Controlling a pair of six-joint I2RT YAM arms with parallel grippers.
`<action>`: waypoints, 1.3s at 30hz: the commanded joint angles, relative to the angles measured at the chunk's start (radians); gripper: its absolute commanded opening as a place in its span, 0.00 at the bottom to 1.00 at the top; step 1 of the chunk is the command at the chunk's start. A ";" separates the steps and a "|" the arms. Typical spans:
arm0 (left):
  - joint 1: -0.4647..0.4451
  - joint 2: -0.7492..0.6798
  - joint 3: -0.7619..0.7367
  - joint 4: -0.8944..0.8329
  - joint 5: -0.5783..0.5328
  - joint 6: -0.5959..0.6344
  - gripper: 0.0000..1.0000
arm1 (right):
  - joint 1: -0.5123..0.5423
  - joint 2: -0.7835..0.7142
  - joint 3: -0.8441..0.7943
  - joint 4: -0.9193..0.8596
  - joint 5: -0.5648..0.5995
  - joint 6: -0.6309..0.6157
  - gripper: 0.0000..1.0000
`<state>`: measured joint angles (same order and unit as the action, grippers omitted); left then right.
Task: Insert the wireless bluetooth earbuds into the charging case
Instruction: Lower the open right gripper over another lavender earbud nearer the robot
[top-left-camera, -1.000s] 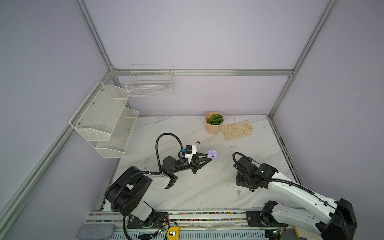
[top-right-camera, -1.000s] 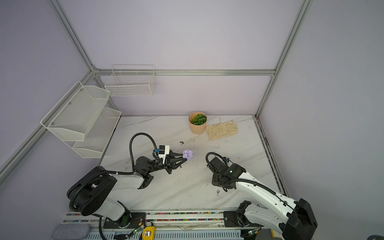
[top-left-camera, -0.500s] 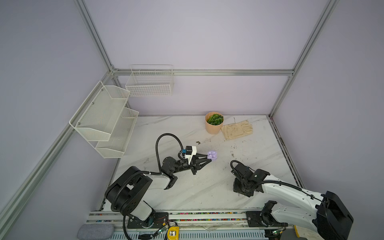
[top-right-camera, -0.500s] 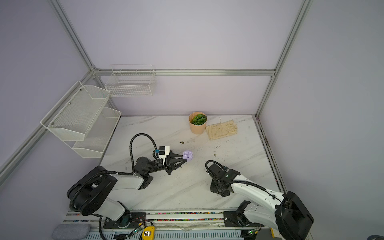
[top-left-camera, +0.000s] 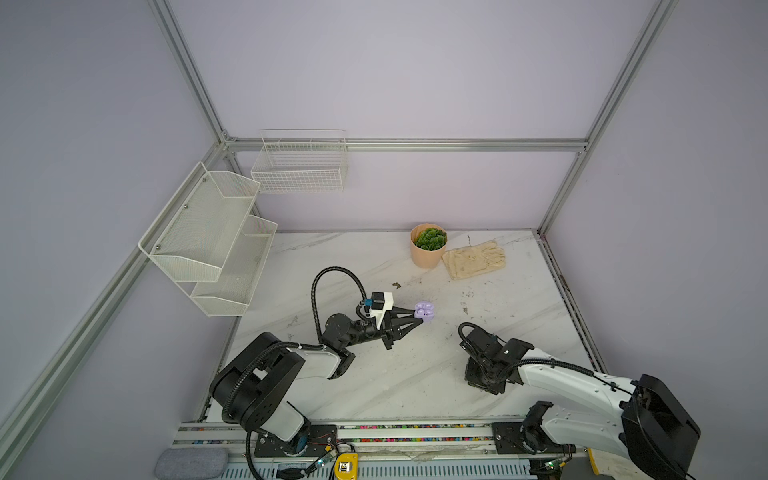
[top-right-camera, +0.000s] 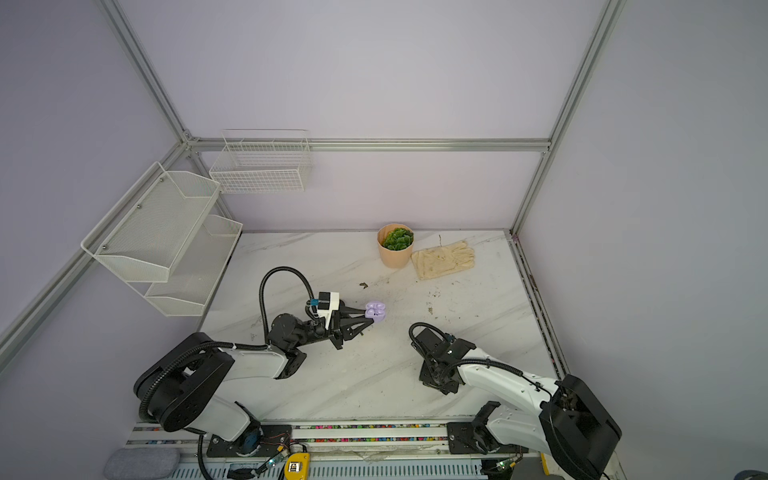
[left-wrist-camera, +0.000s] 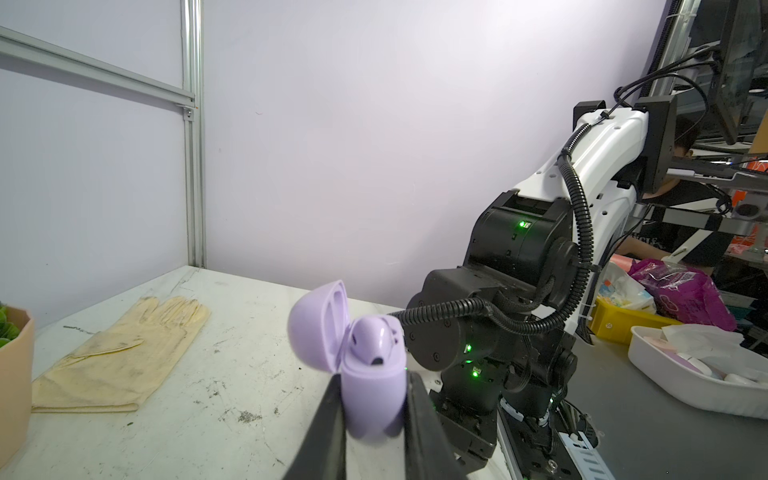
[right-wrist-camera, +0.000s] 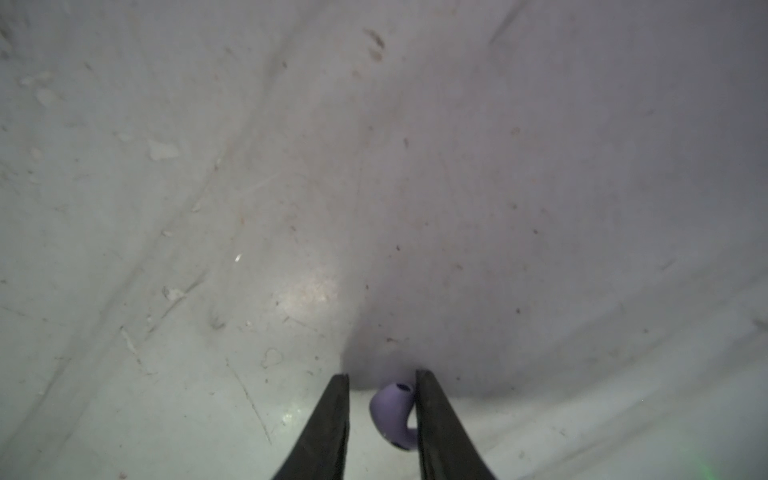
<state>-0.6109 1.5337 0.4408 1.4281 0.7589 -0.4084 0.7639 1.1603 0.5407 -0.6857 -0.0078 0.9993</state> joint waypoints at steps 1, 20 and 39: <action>0.000 -0.009 -0.031 0.075 0.003 0.011 0.00 | 0.001 -0.026 -0.007 -0.027 -0.002 0.050 0.29; -0.001 -0.020 -0.034 0.074 0.005 0.008 0.00 | 0.048 -0.029 -0.007 -0.015 -0.056 0.097 0.37; 0.000 -0.023 -0.033 0.074 0.008 0.004 0.00 | 0.051 0.047 0.059 -0.060 0.100 0.092 0.41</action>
<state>-0.6109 1.5337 0.4335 1.4284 0.7589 -0.4088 0.8089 1.1870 0.6109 -0.7483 0.0479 1.0687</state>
